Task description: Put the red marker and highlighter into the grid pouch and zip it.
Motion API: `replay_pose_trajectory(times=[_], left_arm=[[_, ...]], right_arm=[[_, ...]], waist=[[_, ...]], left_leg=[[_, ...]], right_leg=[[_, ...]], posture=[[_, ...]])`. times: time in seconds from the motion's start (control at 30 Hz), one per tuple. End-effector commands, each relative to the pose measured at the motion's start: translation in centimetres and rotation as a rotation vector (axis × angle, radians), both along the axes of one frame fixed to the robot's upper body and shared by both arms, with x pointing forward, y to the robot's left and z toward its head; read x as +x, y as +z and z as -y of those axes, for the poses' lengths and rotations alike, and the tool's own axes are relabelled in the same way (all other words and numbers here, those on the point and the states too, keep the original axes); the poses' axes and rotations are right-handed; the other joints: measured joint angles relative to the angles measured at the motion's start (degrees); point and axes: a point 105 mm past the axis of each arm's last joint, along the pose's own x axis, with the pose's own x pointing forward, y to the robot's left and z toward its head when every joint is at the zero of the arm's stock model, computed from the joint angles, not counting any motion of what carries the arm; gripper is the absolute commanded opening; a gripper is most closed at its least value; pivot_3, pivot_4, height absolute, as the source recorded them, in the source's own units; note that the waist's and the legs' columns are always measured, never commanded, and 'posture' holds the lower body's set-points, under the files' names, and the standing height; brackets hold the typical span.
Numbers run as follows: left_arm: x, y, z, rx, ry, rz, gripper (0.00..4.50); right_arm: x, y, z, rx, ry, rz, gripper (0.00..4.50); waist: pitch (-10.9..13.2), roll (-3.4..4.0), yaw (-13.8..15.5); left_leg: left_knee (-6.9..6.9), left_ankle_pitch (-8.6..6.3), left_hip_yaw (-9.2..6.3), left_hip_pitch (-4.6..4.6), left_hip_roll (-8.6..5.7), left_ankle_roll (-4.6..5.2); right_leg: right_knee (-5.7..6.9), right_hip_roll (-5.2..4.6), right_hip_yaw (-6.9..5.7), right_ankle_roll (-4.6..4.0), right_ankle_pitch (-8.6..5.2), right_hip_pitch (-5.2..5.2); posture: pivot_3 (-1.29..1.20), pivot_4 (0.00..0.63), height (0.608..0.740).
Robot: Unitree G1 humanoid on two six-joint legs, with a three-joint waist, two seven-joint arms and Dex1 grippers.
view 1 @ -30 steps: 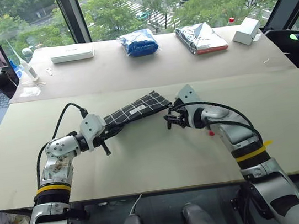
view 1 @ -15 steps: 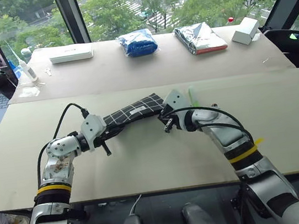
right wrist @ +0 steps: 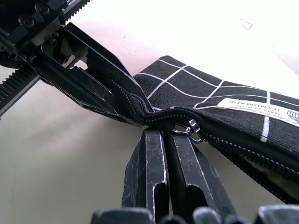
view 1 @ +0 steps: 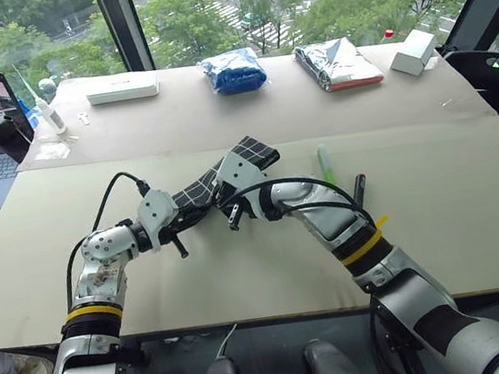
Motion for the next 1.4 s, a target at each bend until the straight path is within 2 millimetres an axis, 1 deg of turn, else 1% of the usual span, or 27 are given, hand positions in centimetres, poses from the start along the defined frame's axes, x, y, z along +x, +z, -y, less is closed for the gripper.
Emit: replay_pose_trajectory(times=[0.03, 0.1, 0.2, 0.27, 0.37, 0.43, 0.47, 0.5, 0.53, 0.6, 0.63, 0.67, 0.7, 0.73, 0.8, 0.9, 0.97, 1.17, 1.3, 1.4], left_arm=[[0.1, 1.2, 1.0, -0.003, -0.04, 0.053, 0.0], [0.0, 1.1, 1.1, -0.005, -0.043, 0.05, 0.0], [-0.2, 1.0, 1.3, -0.007, -0.05, 0.046, 0.0], [-0.3, 0.9, 1.4, -0.009, -0.056, 0.042, 0.0], [-0.5, 0.8, 1.5, -0.008, -0.064, 0.039, 0.0], [-0.5, 0.8, 1.5, -0.013, -0.065, 0.035, 0.0], [-0.5, 0.8, 1.4, -0.016, -0.065, 0.031, 0.0], [-0.5, 0.7, 1.3, -0.019, -0.063, 0.028, 0.0], [-0.5, 0.6, 1.2, -0.019, -0.06, 0.025, 0.0], [-0.5, 0.5, 1.0, -0.018, -0.056, 0.02, 0.0], [-0.5, 0.4, 0.9, -0.019, -0.055, 0.018, 0.0], [-0.4, 0.4, 0.9, -0.021, -0.055, 0.017, 0.0], [-0.4, 0.4, 1.0, -0.023, -0.055, 0.015, 0.0], [-0.3, 0.4, 1.1, -0.026, -0.059, 0.013, 0.0], [-0.3, 0.3, 1.4, -0.031, -0.068, 0.011, 0.0], [-0.2, 0.2, 1.8, -0.036, -0.077, 0.009, 0.0], [-0.1, 0.2, 2.0, -0.04, -0.083, 0.008, 0.0], [-0.1, 0.0, 2.5, -0.049, -0.092, 0.005, 0.0], [-0.1, -0.2, 2.7, -0.062, -0.089, 0.003, 0.0], [-0.2, -0.2, 2.7, -0.064, -0.087, 0.004, 0.0]], right_arm=[[-0.3, 1.4, 0.5, 0.035, 0.045, 0.032, 0.89], [-0.6, 1.5, 2.0, 0.049, 0.038, -0.006, 1.62], [-2.1, 1.6, 4.3, 0.099, 0.054, -0.123, 2.63], [-3.7, 1.9, 6.2, 0.114, 0.085, -0.157, 2.63], [-6.1, 2.3, 8.7, 0.112, 0.121, -0.156, 2.63], [-8.3, 3.4, 11.4, 0.129, 0.145, -0.116, 2.63], [-8.7, 3.8, 12.8, 0.123, 0.11, -0.088, 2.63], [-8.3, 4.1, 14.0, 0.115, 0.041, -0.065, 2.63], [-7.1, 4.3, 15.5, 0.104, -0.072, -0.038, 2.63], [-4.1, 4.3, 19.3, 0.087, -0.369, -0.014, 2.63], [-2.8, 4.1, 21.5, 0.079, -0.526, -0.006, 2.63], [-2.1, 3.8, 23.2, 0.067, -0.638, -0.008, 2.63], [-1.9, 3.3, 24.4, 0.061, -0.715, -0.015, 2.63], [-2.0, 2.6, 24.9, 0.054, -0.765, -0.033, 2.63], [-2.6, 1.5, 25.2, 0.026, -0.815, -0.055, 2.63], [-2.8, 0.7, 25.6, 0.031, -0.901, -0.068, 2.63], [-2.8, 0.5, 25.8, 0.038, -0.947, -0.069, 2.63], [-2.7, 0.2, 25.4, 0.057, -0.975, -0.085, 2.63], [-2.5, -1.0, 25.4, 0.035, -0.999, -0.112, 2.63], [-2.3, -1.5, 25.3, 0.03, -0.998, -0.123, 2.63]], waist=[[0.0, 0.0, 0.0], [0.0, 0.0, 0.1], [0.0, 0.0, 0.4], [0.0, 0.0, 0.6], [0.0, 0.0, 0.7], [0.0, -0.01, 0.8], [0.0, -0.01, 1.1], [0.0, -0.01, 1.2], [0.0, -0.02, 1.0], [0.0, -0.03, 0.7], [0.0, -0.03, 0.7], [0.0, -0.03, 0.7], [0.0, -0.03, 1.0], [0.0, -0.03, 1.1], [0.0, -0.03, 1.4], [0.0, -0.03, 1.3], [0.0, -0.03, 1.3], [0.0, -0.03, 1.2], [0.0, -0.03, 1.2], [0.0, -0.03, 1.2]], left_leg=[[0.0, 0.0, 0.0, 0.0, 0.0, 0.0], [0.0, 0.0, 0.0, -0.01, 0.0, 0.0], [0.02, 0.0, -0.02, -0.04, 0.0, 0.0], [0.02, 0.0, -0.01, -0.08, 0.0, 0.0], [0.01, 0.0, -0.01, -0.07, 0.0, 0.0], [0.0, 0.0, -0.02, -0.06, 0.0, 0.0], [0.0, 0.0, -0.01, -0.07, 0.0, 0.0], [0.0, 0.0, -0.01, -0.08, 0.0, 0.0], [0.01, 0.0, -0.01, -0.08, 0.0, 0.0], [0.03, 0.0, 0.09, 0.03, 0.0, 0.0], [0.03, 0.0, 0.08, 0.1, 0.0, 0.0], [0.02, 0.0, 0.08, 0.15, 0.01, 0.0], [0.02, 0.0, 0.08, 0.14, 0.01, -0.01], [0.01, 0.0, 0.08, 0.13, 0.01, -0.01], [-0.03, 0.0, 0.08, 0.08, 0.0, 0.0], [-0.05, -0.03, 0.08, -0.04, -0.01, 0.05], [-0.03, -0.03, 0.09, -0.07, -0.03, 0.05], [-0.02, -0.03, 0.08, -0.01, -0.03, 0.05], [-0.02, -0.03, 0.08, -0.02, -0.03, 0.05], [-0.02, -0.03, 0.08, -0.02, -0.03, 0.05]], right_leg=[[0.0, 0.0, 0.0, 0.0, 0.0, 0.0], [-0.01, 0.0, 0.0, 0.0, 0.0, 0.0], [-0.02, -0.01, -0.01, 0.0, 0.0, 0.01], [-0.06, -0.01, -0.01, 0.0, 0.0, 0.0], [-0.07, 0.0, 0.0, 0.0, -0.01, 0.0], [-0.08, 0.0, 0.0, -0.01, -0.03, 0.01], [-0.11, 0.0, 0.0, 0.03, -0.05, 0.01], [-0.16, -0.01, 0.0, 0.12, -0.11, 0.03], [-0.24, -0.01, 0.0, 0.29, -0.21, 0.09], [-0.26, -0.01, 0.1, 0.32, -0.22, 0.13], [-0.26, 0.0, 0.1, 0.33, -0.23, 0.2], [-0.23, 0.01, 0.1, 0.33, -0.23, 0.21], [-0.23, 0.0, 0.1, 0.32, -0.23, 0.2], [-0.25, 0.0, 0.09, 0.32, -0.23, 0.19], [-0.27, -0.01, 0.09, 0.27, -0.22, 0.17], [-0.36, -0.02, 0.09, -0.01, -0.07, 0.14], [-0.36, -0.04, 0.1, -0.03, -0.06, 0.14], [-0.33, -0.03, 0.1, 0.0, -0.08, 0.15], [-0.33, -0.03, 0.1, -0.01, -0.07, 0.15], [-0.33, -0.03, 0.1, 0.0, -0.07, 0.16]], posture=[[0.0, 0.15, 0.74], [0.0, 0.15, 0.74], [0.0, 0.15, 0.74], [0.0, 0.15, 0.74], [0.0, 0.15, 0.74], [0.0, 0.15, 0.74], [0.0, 0.15, 0.74], [0.0, 0.15, 0.74], [0.0, 0.15, 0.74], [0.0, 0.15, 0.74], [0.0, 0.15, 0.74], [0.0, 0.15, 0.74], [0.0, 0.15, 0.74], [0.0, 0.15, 0.74], [0.0, 0.15, 0.74], [0.0, 0.15, 0.74], [0.0, 0.15, 0.74], [0.0, 0.15, 0.74], [0.0, 0.15, 0.74], [0.0, 0.15, 0.74]])
